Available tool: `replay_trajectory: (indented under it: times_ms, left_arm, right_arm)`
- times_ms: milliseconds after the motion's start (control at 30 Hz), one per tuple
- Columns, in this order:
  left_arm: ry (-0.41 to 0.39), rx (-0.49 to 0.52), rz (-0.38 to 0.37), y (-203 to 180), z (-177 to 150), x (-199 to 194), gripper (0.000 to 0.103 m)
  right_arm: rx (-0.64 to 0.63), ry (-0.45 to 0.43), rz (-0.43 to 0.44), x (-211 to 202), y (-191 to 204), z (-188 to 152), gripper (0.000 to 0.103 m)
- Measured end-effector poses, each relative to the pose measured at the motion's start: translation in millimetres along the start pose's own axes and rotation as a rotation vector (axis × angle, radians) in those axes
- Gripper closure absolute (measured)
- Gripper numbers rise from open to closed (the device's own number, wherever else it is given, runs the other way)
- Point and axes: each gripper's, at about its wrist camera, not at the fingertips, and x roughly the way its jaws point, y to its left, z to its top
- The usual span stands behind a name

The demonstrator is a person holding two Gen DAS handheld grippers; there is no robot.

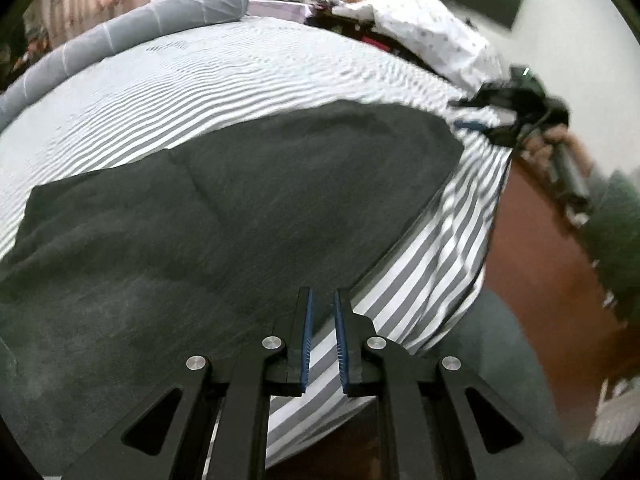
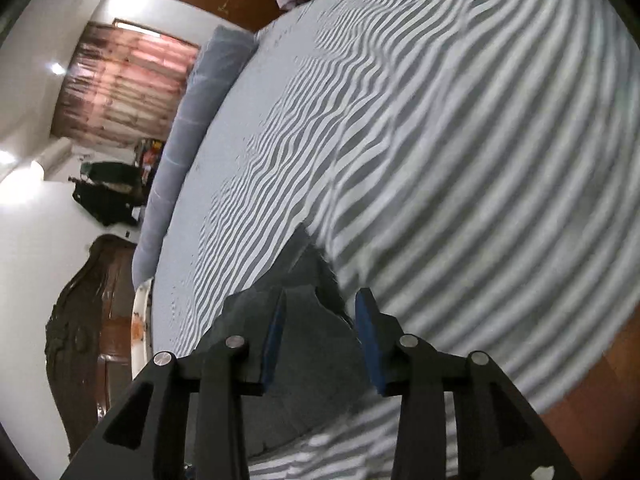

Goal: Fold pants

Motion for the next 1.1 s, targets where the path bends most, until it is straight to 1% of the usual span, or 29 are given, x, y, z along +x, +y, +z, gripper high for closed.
replay_trajectory:
  times_ms: [67, 167, 200, 233, 300, 367, 433, 467, 533, 600, 633, 667, 700, 767, 800, 900, 967, 1000, 1033, 1100]
  left_arm:
    - [-0.004, -0.030, 0.008, 3.6, 8.4, 1.2, 0.086]
    - [-0.004, -0.063, 0.030, 7.3, 17.2, 12.3, 0.085]
    - [0.002, -0.075, 0.034, 9.0, 18.0, 16.6, 0.085]
    - [0.013, -0.092, 0.034, 11.5, 19.8, 23.8, 0.085]
    - [0.020, -0.116, 0.042, 14.7, 20.4, 30.9, 0.085]
    - [0.021, -0.140, 0.031, 16.1, 20.1, 34.8, 0.085]
    - [0.022, -0.150, 0.023, 15.6, 18.6, 36.5, 0.085]
    - [0.022, -0.147, 0.025, 14.3, 18.9, 37.1, 0.085]
    - [0.017, -0.139, 0.028, 13.5, 19.4, 37.8, 0.085]
    - [0.023, -0.141, 0.030, 13.8, 19.0, 40.4, 0.085]
    - [0.030, -0.145, 0.035, 14.5, 17.8, 42.0, 0.085]
    - [0.031, -0.150, 0.036, 15.2, 16.7, 42.7, 0.085]
    - [0.032, -0.152, 0.037, 16.8, 16.7, 43.3, 0.085]
    - [0.034, -0.151, 0.040, 17.8, 16.9, 45.1, 0.085]
    - [0.033, -0.149, 0.041, 17.3, 16.6, 44.9, 0.085]
    - [0.033, -0.139, 0.047, 16.1, 18.3, 46.4, 0.086]
    - [0.037, -0.141, 0.045, 15.5, 18.2, 48.8, 0.085]
    - [0.039, -0.144, 0.044, 16.5, 17.8, 49.6, 0.085]
    - [0.041, -0.149, 0.043, 16.3, 16.9, 50.8, 0.085]
    - [0.043, -0.149, 0.044, 16.2, 16.0, 51.8, 0.085]
  right_arm:
    - [-0.022, 0.045, 0.015, 12.6, 8.1, 4.3, 0.070]
    - [-0.087, 0.098, 0.013, 26.2, 25.2, 3.1, 0.077]
    - [-0.112, 0.102, 0.004, 28.4, 30.0, 0.9, 0.087]
    - [-0.134, 0.109, 0.006, 28.4, 32.7, -2.3, 0.092]
    - [-0.193, 0.110, 0.013, 25.9, 42.1, -13.2, 0.094]
    - [-0.260, 0.105, 0.051, 20.5, 54.1, -27.2, 0.094]
    - [-0.330, 0.137, 0.093, 19.8, 66.0, -46.9, 0.095]
    - [-0.396, 0.171, 0.098, 23.8, 75.1, -61.0, 0.095]
    - [-0.473, 0.239, 0.088, 33.5, 83.3, -81.1, 0.094]
    - [-0.522, 0.308, 0.023, 50.2, 86.9, -99.9, 0.093]
    - [-0.526, 0.312, 0.004, 52.8, 85.8, -103.6, 0.093]
    - [-0.514, 0.300, -0.011, 54.3, 84.1, -103.8, 0.093]
    - [-0.477, 0.270, -0.003, 52.4, 80.8, -99.0, 0.090]
    - [-0.412, 0.199, 0.000, 45.8, 76.8, -83.0, 0.079]
    - [-0.390, 0.162, -0.005, 39.5, 75.4, -74.8, 0.075]
    - [-0.360, 0.088, 0.068, 14.9, 75.7, -53.9, 0.075]
    - [-0.321, 0.026, 0.060, -0.3, 73.7, -34.7, 0.069]
    - [-0.300, 0.023, 0.046, -0.2, 72.2, -24.0, 0.067]
    - [-0.283, 0.025, 0.030, -0.2, 68.0, -14.6, 0.066]
    - [-0.244, 0.065, 0.011, 8.8, 56.1, 3.4, 0.066]
